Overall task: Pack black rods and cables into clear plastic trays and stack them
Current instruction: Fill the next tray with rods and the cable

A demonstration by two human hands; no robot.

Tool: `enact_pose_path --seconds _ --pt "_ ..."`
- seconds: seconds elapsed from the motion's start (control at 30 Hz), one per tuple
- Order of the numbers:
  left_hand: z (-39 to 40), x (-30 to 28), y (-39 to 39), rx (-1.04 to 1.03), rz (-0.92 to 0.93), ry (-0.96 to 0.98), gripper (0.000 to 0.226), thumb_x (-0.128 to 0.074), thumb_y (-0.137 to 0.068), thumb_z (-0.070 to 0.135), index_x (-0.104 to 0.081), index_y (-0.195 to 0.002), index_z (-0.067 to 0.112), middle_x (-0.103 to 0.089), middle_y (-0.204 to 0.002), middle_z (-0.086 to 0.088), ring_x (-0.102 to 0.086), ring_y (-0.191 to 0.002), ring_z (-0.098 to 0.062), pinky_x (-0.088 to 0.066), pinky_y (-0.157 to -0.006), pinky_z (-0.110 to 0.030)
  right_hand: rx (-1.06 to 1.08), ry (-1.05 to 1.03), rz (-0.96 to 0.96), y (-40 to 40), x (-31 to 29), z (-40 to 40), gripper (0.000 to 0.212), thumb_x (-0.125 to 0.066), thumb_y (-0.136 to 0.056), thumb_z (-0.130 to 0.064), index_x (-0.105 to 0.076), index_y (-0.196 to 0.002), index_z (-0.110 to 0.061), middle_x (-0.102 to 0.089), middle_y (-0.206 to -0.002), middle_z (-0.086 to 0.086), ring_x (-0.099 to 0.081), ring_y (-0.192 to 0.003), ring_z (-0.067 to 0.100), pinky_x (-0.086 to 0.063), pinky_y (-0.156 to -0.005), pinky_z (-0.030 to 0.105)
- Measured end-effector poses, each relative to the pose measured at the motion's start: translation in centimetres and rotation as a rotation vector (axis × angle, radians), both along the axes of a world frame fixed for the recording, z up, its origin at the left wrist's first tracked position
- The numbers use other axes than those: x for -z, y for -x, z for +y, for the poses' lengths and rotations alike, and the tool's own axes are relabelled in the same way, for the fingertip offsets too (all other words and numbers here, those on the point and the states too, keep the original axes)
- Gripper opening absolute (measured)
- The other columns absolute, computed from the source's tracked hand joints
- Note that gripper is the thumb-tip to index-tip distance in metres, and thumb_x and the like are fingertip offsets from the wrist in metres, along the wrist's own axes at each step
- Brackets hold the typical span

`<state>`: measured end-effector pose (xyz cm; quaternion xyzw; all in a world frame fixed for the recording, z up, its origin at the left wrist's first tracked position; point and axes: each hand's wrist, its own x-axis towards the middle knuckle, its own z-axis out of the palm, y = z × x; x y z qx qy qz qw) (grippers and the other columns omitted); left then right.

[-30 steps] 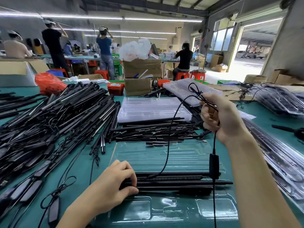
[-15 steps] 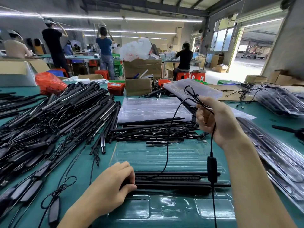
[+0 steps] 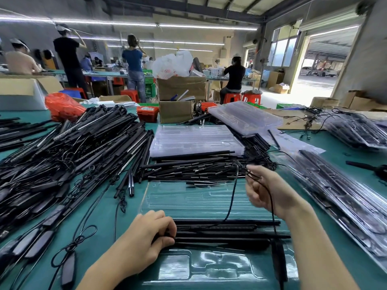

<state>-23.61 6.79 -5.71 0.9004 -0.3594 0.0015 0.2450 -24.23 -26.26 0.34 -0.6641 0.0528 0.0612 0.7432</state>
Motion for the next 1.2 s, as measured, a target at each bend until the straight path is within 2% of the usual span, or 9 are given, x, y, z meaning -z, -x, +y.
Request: enact_pose_path --seconds 0.17,0.27,0.4,0.57,0.77,0.87,0.97,1.07,1.2 --pt "-0.1 0.0 0.0 -0.014 -0.020 0.017 0.021 -0.064 -0.095 0.031 -0.049 -0.084 0.042 -0.052 -0.091 0.019 -0.045 -0.092 -0.002 -0.034 -0.091 -0.023 -0.012 -0.001 0.043 0.8 2.2 -0.3 0.038 -0.064 -0.076 -0.052 -0.048 -0.068 -0.018 -0.037 -0.050 0.009 -0.028 -0.042 0.019 -0.021 -0.038 0.024" --pt "-0.1 0.1 0.0 -0.023 -0.044 0.039 0.022 -0.063 -0.094 0.029 -0.049 -0.083 0.040 -0.050 -0.099 0.025 -0.045 -0.090 -0.001 -0.034 -0.088 -0.024 -0.059 0.130 0.071 1.5 2.2 -0.9 0.040 -0.068 -0.070 -0.053 -0.048 -0.065 -0.019 -0.037 -0.045 0.009 -0.031 -0.035 0.019 -0.024 -0.034 0.021" --pt "0.1 0.4 0.0 -0.025 -0.054 0.043 0.022 -0.064 -0.093 0.028 -0.049 -0.083 0.041 -0.052 -0.098 0.025 -0.046 -0.091 -0.003 -0.031 -0.085 -0.019 -0.148 0.255 0.092 2.2 3.0 -1.3 0.036 -0.067 -0.076 -0.045 -0.049 -0.064 -0.016 -0.043 -0.041 0.013 -0.034 -0.029 0.021 -0.023 -0.034 0.021" --pt "0.0 0.5 0.2 -0.023 -0.045 0.059 0.023 -0.066 -0.094 0.025 -0.051 -0.084 0.039 -0.053 -0.098 0.023 -0.046 -0.093 -0.004 -0.030 -0.087 -0.019 -0.075 0.209 -0.037 2.2 4.8 -1.2 0.038 -0.065 -0.077 -0.041 -0.046 -0.058 -0.015 -0.042 -0.037 0.011 -0.031 -0.025 0.018 -0.025 -0.033 0.017" --pt "0.4 0.5 0.2 -0.015 0.014 0.078 0.024 -0.064 -0.096 0.023 -0.052 -0.086 0.040 -0.054 -0.095 0.017 -0.044 -0.096 -0.005 -0.030 -0.092 -0.024 0.091 0.089 -0.235 1.7 5.5 -1.2 0.043 -0.069 -0.073 -0.036 -0.039 -0.063 -0.007 -0.034 -0.037 0.006 -0.026 -0.024 0.014 -0.026 -0.035 0.016" --pt "0.4 0.3 0.1 0.020 0.005 0.036 0.020 -0.065 -0.096 0.027 -0.054 -0.086 0.040 -0.051 -0.103 0.021 -0.043 -0.101 -0.003 -0.030 -0.095 -0.025 0.117 0.119 -0.286 1.4 6.0 -1.1 0.040 -0.063 -0.079 -0.027 -0.033 -0.061 -0.007 -0.032 -0.042 0.005 -0.026 -0.026 0.013 -0.022 -0.036 0.016" --pt "0.5 0.2 0.0 0.010 0.048 0.052 0.009 -0.066 -0.094 0.038 -0.059 -0.089 0.038 -0.049 -0.106 0.020 -0.042 -0.105 -0.005 -0.031 -0.097 -0.023 0.114 0.130 -0.283 1.5 6.0 -0.8 0.045 -0.066 -0.071 -0.033 -0.032 -0.062 -0.004 -0.032 -0.049 0.007 -0.027 -0.028 0.012 -0.022 -0.036 0.015" --pt "0.4 0.1 0.0 -0.003 0.090 0.126 0.021 -0.058 -0.093 0.055 -0.061 -0.084 0.036 -0.052 -0.103 0.018 -0.044 -0.104 -0.007 -0.034 -0.095 -0.023 0.097 0.134 -0.281 1.7 5.8 -0.7 0.038 -0.066 -0.067 -0.034 -0.037 -0.060 -0.011 -0.031 -0.051 0.008 -0.028 -0.030 0.012 -0.023 -0.036 0.014" --pt "0.2 0.2 0.0 -0.037 0.036 0.137 0.012 -0.063 -0.091 0.051 -0.057 -0.092 0.040 -0.051 -0.105 0.024 -0.045 -0.103 -0.004 -0.039 -0.090 -0.024 0.105 0.115 -0.290 2.0 5.2 -0.9 0.029 -0.061 -0.075 -0.025 -0.042 -0.054 -0.018 -0.030 -0.047 0.004 -0.027 -0.030 0.012 -0.021 -0.039 0.012"
